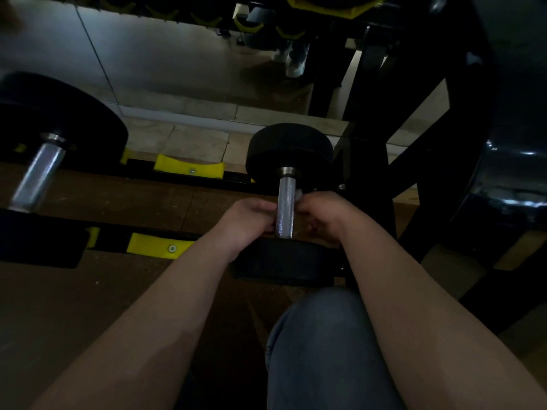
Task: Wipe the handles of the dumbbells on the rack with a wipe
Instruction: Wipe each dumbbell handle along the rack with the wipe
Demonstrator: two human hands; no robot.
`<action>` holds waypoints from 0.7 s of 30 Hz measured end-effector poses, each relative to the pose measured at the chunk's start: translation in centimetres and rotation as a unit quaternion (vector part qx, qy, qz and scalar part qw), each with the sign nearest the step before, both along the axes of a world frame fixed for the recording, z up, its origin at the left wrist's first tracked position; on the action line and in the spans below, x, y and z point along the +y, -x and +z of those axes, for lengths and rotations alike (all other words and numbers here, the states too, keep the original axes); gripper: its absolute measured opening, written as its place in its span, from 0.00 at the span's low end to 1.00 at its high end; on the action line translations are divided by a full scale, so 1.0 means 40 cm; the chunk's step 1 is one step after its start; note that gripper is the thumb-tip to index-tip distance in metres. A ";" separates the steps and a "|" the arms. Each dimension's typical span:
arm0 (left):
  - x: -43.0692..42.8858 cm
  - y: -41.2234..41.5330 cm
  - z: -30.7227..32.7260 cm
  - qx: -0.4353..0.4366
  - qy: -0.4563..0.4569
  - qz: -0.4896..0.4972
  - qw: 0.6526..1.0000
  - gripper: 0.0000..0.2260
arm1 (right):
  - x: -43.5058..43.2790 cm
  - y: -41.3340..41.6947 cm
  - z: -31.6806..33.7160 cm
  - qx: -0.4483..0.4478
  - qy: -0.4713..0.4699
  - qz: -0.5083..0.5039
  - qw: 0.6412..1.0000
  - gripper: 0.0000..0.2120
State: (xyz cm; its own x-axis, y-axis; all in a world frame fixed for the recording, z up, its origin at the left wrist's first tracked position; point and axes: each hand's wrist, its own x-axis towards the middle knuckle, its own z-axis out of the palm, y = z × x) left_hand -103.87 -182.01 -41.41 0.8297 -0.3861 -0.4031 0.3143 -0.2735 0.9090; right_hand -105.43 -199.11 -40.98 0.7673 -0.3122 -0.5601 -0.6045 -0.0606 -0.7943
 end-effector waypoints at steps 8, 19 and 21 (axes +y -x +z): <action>0.004 0.002 0.003 0.003 -0.002 -0.003 1.000 0.12 | -0.020 0.052 0.012 0.028 0.073 0.066 0.995 0.06; -0.017 -0.024 0.035 -0.155 0.049 0.010 0.987 0.05 | 0.020 0.068 0.031 -0.161 0.003 0.025 0.987 0.06; -0.044 -0.052 0.033 -0.136 0.045 0.066 0.987 0.06 | 0.015 0.065 0.025 -0.164 0.029 -0.011 0.986 0.05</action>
